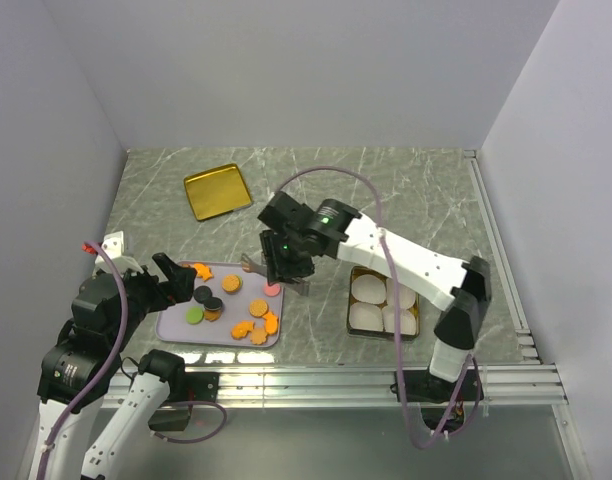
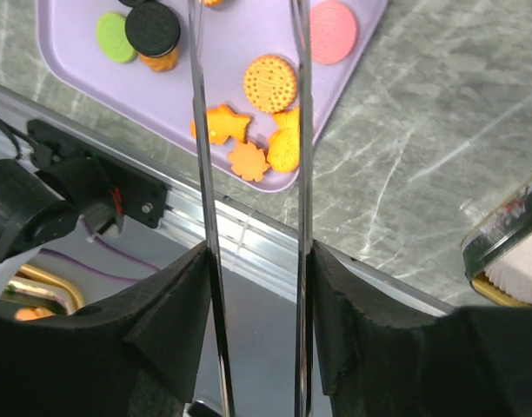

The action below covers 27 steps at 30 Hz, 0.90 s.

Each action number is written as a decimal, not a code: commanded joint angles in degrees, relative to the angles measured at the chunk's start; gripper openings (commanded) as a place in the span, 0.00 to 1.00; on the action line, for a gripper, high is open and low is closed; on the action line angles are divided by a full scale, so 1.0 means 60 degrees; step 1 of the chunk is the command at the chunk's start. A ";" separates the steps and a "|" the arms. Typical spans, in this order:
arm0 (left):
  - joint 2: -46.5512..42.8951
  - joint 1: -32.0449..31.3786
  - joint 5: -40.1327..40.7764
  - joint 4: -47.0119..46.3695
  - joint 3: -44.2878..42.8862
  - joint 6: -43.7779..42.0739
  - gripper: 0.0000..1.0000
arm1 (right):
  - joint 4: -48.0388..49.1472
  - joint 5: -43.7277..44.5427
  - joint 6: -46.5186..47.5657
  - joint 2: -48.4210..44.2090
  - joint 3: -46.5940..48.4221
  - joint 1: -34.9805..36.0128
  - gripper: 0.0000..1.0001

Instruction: Pack the cookies

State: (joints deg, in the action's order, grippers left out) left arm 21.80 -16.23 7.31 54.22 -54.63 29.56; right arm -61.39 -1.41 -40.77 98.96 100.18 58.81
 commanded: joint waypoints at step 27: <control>-0.0118 0.0156 -0.0003 -0.0291 -0.0036 -0.0093 0.99 | -0.1884 0.1012 0.1508 0.4396 0.4851 0.1126 0.68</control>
State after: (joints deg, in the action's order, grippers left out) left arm 21.65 -15.59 7.35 54.26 -54.63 29.58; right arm -71.46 3.55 -32.84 124.64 126.26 64.71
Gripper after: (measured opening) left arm 0.994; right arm 0.677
